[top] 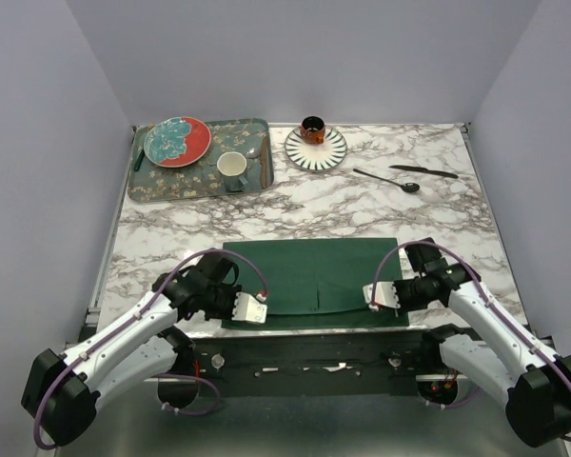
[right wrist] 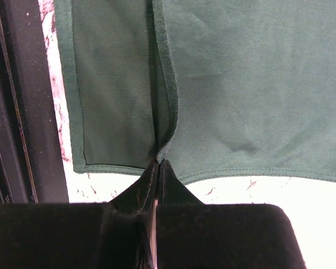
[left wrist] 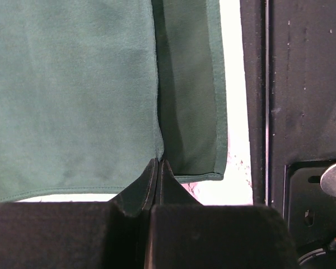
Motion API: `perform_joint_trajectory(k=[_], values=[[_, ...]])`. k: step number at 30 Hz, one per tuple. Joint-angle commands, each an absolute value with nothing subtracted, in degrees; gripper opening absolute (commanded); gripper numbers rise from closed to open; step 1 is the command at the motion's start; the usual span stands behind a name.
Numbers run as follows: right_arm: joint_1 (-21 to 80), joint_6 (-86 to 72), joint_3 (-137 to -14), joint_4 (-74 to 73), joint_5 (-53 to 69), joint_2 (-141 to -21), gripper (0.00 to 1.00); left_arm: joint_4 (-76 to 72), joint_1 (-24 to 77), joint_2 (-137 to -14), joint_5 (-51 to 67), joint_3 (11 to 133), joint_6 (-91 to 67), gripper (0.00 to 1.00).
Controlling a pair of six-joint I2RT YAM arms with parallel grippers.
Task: Fold the napkin into a case and place the utensils inside
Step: Fold and flatten the napkin at the center of the board.
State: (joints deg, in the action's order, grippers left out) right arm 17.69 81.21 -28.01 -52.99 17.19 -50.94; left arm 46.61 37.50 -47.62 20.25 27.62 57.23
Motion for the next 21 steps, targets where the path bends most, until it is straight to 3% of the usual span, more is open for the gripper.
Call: perform_joint_trajectory(k=[1,12,21], values=[[18.19,86.03,-28.48,-55.81,16.61,-50.01,0.06,48.6,38.49,-47.02,21.88,27.51,59.15,0.0],[18.28,94.48,-28.83,-61.43,16.88,-42.64,0.06,52.21,38.85,-41.93,21.0,29.18,60.73,0.0],[18.28,96.33,-31.72,-65.65,17.93,-43.24,0.09,53.61,39.11,-41.4,21.8,30.59,59.86,0.0]])
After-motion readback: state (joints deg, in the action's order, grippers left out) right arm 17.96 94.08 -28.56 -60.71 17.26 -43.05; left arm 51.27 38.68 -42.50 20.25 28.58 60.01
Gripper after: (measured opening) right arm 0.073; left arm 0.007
